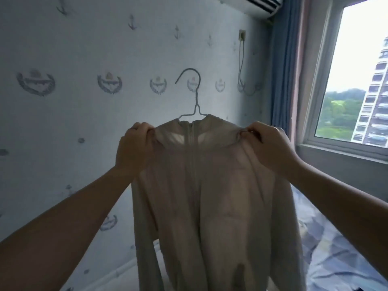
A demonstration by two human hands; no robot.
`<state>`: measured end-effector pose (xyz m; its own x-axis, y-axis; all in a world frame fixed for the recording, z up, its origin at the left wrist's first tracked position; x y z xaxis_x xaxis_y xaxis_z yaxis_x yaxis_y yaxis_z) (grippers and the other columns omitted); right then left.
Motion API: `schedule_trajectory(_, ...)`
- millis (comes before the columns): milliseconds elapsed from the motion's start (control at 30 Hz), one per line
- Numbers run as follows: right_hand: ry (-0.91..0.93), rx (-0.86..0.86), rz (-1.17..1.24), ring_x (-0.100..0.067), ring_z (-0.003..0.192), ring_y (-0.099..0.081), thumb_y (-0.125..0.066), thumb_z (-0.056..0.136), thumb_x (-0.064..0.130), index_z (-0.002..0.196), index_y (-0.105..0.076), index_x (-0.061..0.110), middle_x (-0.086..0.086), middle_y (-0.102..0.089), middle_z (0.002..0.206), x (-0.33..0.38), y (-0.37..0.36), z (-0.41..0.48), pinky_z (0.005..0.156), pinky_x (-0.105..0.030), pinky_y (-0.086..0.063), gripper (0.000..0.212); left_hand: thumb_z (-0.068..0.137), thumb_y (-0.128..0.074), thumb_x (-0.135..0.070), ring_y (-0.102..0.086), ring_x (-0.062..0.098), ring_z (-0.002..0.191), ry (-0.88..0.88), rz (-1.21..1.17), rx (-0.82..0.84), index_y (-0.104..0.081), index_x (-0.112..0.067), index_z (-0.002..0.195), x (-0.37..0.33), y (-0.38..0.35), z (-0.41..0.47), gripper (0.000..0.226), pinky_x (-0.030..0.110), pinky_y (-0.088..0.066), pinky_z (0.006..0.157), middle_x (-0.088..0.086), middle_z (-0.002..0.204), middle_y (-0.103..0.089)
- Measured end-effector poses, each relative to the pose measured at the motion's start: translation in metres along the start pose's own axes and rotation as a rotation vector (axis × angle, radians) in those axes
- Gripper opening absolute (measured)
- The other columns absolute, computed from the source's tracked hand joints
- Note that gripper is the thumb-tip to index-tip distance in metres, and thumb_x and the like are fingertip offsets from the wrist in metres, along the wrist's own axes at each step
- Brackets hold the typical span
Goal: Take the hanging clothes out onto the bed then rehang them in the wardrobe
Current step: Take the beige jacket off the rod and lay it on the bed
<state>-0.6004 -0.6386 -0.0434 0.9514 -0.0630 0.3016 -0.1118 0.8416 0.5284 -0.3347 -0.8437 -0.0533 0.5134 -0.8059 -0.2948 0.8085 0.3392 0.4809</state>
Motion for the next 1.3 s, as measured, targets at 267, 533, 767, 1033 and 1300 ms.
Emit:
schedule_trajectory(267, -0.229, 0.233, 0.024, -0.006, 0.068, -0.056, -0.056, 0.09, 0.034, 0.093, -0.066, 0.033, 0.02, -0.059, 0.067, -0.074, -0.097, -0.085, 0.065, -0.029, -0.047, 0.011, 0.097, -0.035, -0.027, -0.058, 0.042, 0.085, -0.049, 0.007, 0.202, -0.064, -0.003, 0.1, 0.049, -0.133, -0.035, 0.037, 0.048, -0.047, 0.076, 0.022, 0.097, -0.063)
schedule_trajectory(533, -0.498, 0.343, 0.083, -0.005, 0.067, -0.06, -0.061, 0.092, 0.018, 0.091, -0.069, 0.031, 0.015, -0.064, 0.071, -0.186, -0.164, -0.134, 0.063, -0.023, -0.049, 0.016, 0.095, -0.044, -0.018, -0.057, 0.042, 0.087, -0.138, 0.025, 0.384, -0.067, -0.005, 0.097, 0.06, -0.289, -0.048, 0.027, 0.045, -0.042, 0.073, 0.018, 0.093, -0.065)
schedule_trajectory(767, -0.666, 0.334, 0.088, 0.005, 0.065, -0.058, -0.065, 0.09, 0.009, 0.093, -0.072, 0.024, 0.022, -0.061, 0.069, -0.288, -0.186, -0.14, 0.061, -0.009, -0.04, 0.017, 0.091, -0.037, -0.027, -0.053, 0.039, 0.098, -0.099, 0.003, 0.565, -0.067, -0.007, 0.102, 0.033, -0.425, -0.04, 0.037, 0.044, -0.037, 0.083, 0.016, 0.102, -0.064)
schedule_trajectory(1033, -0.81, 0.298, -0.014, -0.006, 0.072, -0.061, -0.064, 0.09, 0.01, 0.096, -0.072, 0.022, 0.01, -0.067, 0.077, -0.381, -0.184, -0.135, 0.069, -0.022, -0.045, 0.016, 0.098, -0.046, -0.019, -0.051, 0.035, 0.101, -0.129, -0.119, 0.647, -0.064, -0.013, 0.103, -0.002, -0.548, -0.029, 0.019, 0.042, -0.035, 0.083, 0.01, 0.109, -0.064)
schedule_trajectory(1300, -0.942, 0.3, -0.151, -0.011, 0.071, -0.062, -0.064, 0.09, 0.015, 0.091, -0.072, 0.02, 0.008, -0.068, 0.077, -0.456, -0.226, -0.14, 0.067, -0.027, -0.047, 0.009, 0.091, -0.035, -0.03, -0.053, 0.036, 0.104, -0.19, -0.205, 0.841, -0.065, -0.015, 0.104, -0.006, -0.682, -0.034, 0.035, 0.041, -0.034, 0.082, 0.007, 0.109, -0.063)
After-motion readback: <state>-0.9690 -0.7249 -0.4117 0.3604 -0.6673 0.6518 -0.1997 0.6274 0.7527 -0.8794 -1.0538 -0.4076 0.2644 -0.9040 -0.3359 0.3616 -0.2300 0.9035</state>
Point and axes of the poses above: each hand's wrist, its own z-axis towards the middle knuckle, its own y-axis out of the back of the hand, x = y × z, the point moved 6 cm from there along z, towards the middle knuckle
